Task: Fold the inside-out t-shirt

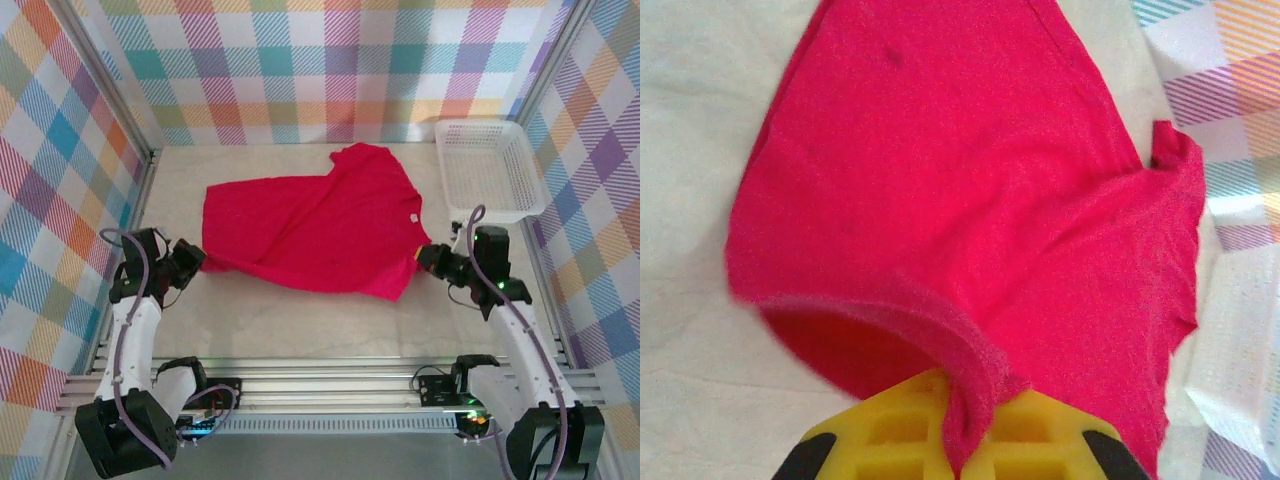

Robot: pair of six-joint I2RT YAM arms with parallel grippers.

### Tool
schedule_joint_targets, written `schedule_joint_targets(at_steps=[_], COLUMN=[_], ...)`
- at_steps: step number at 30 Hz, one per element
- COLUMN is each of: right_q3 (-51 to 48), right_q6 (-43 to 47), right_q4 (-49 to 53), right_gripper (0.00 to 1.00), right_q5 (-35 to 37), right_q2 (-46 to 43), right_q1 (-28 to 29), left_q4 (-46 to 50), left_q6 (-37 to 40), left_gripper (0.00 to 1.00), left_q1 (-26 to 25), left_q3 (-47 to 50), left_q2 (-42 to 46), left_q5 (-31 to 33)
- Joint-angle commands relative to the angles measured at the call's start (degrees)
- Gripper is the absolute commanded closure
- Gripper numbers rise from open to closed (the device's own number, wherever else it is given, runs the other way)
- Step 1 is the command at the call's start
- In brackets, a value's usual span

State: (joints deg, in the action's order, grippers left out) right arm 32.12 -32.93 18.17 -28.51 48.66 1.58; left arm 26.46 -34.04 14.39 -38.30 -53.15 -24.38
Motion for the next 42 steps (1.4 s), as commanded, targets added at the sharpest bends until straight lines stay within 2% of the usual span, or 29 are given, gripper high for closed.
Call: schedule_joint_targets(at_steps=[1, 6, 7, 9, 12, 13, 16, 18, 21, 24, 27, 32, 35, 42], right_q3=[-4.7, -9.4, -10.1, -11.3, -11.5, -11.4, -10.8, -10.1, -7.5, -2.2, 4.6, 13.9, 18.5, 31.2], right_q6=[-5.9, -9.8, -10.7, -12.7, -15.0, -15.7, -16.6, -16.8, -15.4, -13.5, -11.3, -11.0, -11.8, -12.8], right_q4=[-3.8, 0.9, 1.5, 3.3, 8.1, 9.2, 8.6, 5.7, -0.1, -4.0, -6.1, -7.8, -8.8, -8.7], right_gripper=[1.0, 0.99, 0.95, 0.77, 0.49, 0.45, 0.49, 0.5, 0.5, 0.51, 0.5, 0.47, 0.47, 0.48], right_q5=[-0.1, 4.4, 5.6, 8.2, 13.6, 15.4, 18.2, 18.4, 16.0, 13.0, 12.2, 11.5, 12.6, 14.2], right_q2=[-2.4, -7.2, -9.0, -12.8, -20.1, -22.6, -27.6, -27.1, -18.6, -5.0, 8.2, 26.9, 35.5, 53.5], right_q1=[0.3, 0.3, 0.3, 0.3, 0.3, 0.3, 0.3, 0.3, 0.3, 1.3, 5.2, 8.9, 9.0, 8.7], left_q4=[0.2, 0.0, 0.1, 0.5, 3.2, 4.1, 6.6, 7.1, 5.8, -0.6, -5.2, -9.0, -12.8, -14.3], left_q6=[-0.9, -1.4, -1.5, -1.6, -1.3, -1.3, -1.3, -0.8, 0.8, 0.1, -1.0, -0.4, -1.6, -2.5], left_gripper=[1.0, 0.98, 0.97, 0.95, 0.82, 0.76, 0.52, 0.48, 0.52, 0.58, 0.6, 0.61, 0.63, 0.65], left_q1=[-0.1, -0.1, -0.1, -0.1, -0.1, -0.1, -0.1, -0.1, -0.2, -0.9, -4.3, -12.3, -12.7, -12.5], left_q3=[3.5, 5.9, 6.0, 6.1, 6.0, 6.0, 5.4, 4.1, 1.3, -0.4, -3.6, -10.7, -14.1, -26.0], left_q2=[0.3, 1.2, 1.8, 3.0, 5.8, 7.2, 12.1, 15.7, 18.3, 13.9, 3.5, -15.3, -26.1, -47.5], left_q5=[3.2, 4.6, 4.9, 5.3, 7.6, 8.8, 14.4, 17.7, 20.3, 14.4, 8.8, 7.6, 5.9, 4.2])
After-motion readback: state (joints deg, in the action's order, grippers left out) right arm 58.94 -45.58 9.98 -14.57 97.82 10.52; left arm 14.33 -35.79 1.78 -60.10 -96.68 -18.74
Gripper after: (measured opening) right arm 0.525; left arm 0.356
